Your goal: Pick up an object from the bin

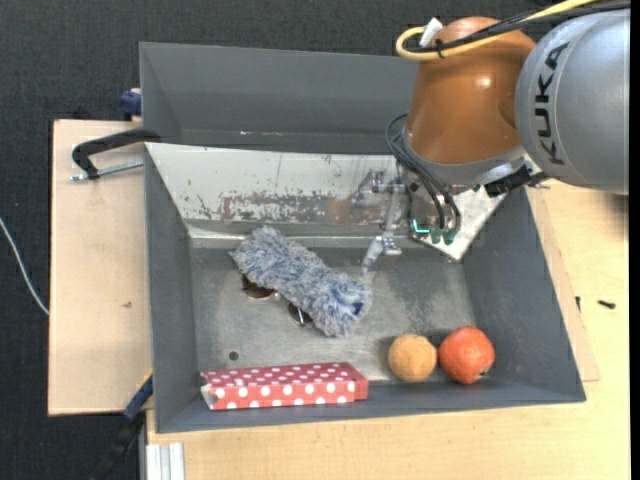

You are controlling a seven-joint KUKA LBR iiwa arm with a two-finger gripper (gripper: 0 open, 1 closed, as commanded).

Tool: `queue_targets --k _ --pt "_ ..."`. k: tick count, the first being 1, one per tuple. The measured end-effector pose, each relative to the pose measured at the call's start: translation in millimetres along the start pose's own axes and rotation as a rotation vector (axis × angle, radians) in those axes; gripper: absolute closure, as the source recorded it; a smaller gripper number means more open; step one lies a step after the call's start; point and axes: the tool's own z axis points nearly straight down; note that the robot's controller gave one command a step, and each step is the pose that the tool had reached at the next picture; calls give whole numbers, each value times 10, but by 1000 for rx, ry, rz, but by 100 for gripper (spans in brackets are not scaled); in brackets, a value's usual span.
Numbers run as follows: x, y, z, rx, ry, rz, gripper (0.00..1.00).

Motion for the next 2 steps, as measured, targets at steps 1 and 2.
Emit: queue_targets --k 1,2 --pt "-1 -1 -1 0 0 0 0" --pt "46 388 1256 1 -8 -4 100"
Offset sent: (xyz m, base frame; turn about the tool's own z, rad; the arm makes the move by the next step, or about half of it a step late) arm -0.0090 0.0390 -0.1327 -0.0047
